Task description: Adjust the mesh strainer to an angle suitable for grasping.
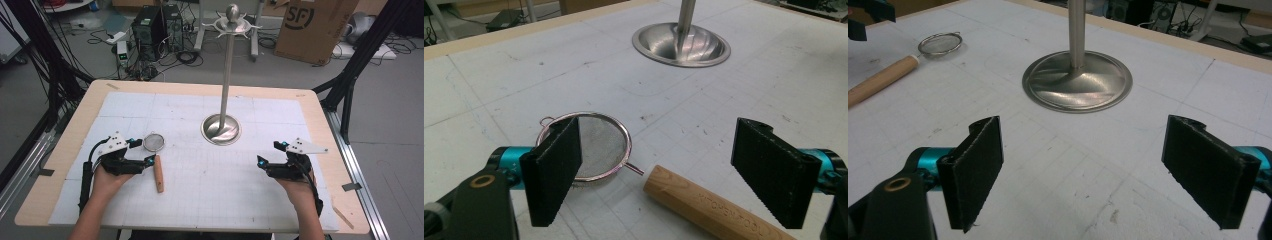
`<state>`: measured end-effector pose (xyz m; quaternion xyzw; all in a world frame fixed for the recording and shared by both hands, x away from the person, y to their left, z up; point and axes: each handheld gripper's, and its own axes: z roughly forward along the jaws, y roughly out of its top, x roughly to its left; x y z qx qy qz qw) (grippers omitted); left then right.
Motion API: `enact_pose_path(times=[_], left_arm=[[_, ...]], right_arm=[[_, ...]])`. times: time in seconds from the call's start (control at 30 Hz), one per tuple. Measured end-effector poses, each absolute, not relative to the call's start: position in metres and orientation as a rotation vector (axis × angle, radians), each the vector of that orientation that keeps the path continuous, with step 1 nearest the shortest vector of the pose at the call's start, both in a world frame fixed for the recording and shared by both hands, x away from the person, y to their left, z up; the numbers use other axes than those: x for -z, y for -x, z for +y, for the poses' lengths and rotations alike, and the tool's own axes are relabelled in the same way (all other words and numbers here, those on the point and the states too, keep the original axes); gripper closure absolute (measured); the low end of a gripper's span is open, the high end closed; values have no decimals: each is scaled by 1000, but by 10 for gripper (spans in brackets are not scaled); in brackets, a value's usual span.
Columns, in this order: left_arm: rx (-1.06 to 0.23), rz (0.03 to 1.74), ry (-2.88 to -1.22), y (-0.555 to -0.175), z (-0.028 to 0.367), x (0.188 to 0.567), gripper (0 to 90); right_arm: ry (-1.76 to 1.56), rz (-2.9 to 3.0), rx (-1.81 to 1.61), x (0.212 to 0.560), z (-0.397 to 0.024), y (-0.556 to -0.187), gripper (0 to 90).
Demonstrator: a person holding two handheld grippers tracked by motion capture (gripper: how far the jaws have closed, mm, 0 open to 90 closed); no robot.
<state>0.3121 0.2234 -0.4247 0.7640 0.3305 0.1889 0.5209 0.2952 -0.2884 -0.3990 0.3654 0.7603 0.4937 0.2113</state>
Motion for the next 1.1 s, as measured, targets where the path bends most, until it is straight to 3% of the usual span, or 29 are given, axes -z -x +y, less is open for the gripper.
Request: enact_pose_path(times=[0.37,0.47,0.97,1.1], left_arm=[[-448,780,-1885,-310,220,428,197],[-441,784,-1884,-309,221,428,229],[-327,658,-2029,-300,222,438,736],[-299,648,-2049,-300,221,439,824]], right_arm=[[-1018,2115,-1371,399,-288,-295,158],[-1026,2112,-1368,400,-289,-295,158],[-1026,2122,-1373,401,-285,-302,158],[-1028,2122,-1374,401,-285,-302,159]])
